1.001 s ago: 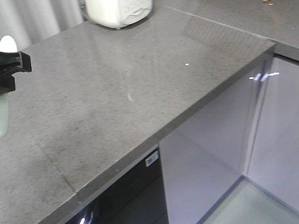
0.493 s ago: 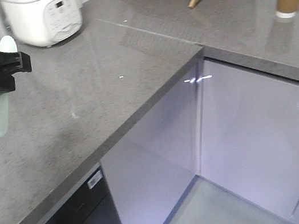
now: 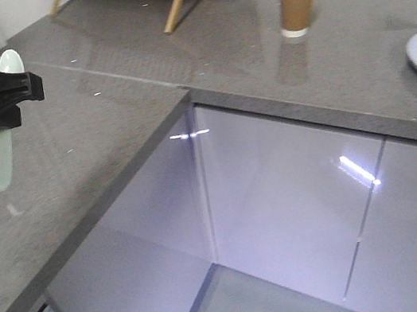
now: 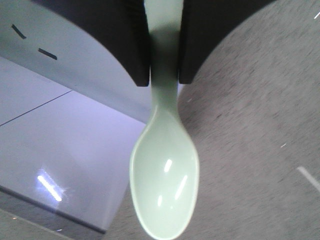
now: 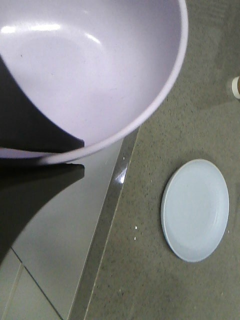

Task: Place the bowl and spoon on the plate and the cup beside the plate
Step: 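Drive the base to the counter with the plate and cup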

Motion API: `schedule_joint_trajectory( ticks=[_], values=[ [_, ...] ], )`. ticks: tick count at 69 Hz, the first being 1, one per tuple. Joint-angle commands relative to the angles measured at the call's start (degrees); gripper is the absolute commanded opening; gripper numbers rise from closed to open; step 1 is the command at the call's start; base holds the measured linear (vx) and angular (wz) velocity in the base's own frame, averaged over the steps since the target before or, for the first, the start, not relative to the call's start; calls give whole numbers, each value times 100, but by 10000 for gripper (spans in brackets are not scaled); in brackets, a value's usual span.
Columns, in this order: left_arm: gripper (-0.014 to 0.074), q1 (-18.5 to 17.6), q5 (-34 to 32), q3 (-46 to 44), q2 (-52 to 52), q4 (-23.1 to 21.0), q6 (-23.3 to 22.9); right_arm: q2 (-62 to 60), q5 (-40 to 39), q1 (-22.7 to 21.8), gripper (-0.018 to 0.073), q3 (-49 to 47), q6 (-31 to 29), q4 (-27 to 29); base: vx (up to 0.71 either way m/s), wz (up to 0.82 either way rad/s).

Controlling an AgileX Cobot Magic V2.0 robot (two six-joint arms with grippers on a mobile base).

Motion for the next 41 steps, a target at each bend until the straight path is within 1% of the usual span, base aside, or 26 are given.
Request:
schedule_joint_trajectory(
  ticks=[1, 41],
  values=[
    [-6, -24, -290, -143, -186, 31, -16, -14, -384, -21, -6, -174, -36, 28, 12, -48],
    [-6, -24, -290, -143, -186, 31, -16, -14, -384, -21, -6, -174, -36, 28, 11, -42]
  ],
)
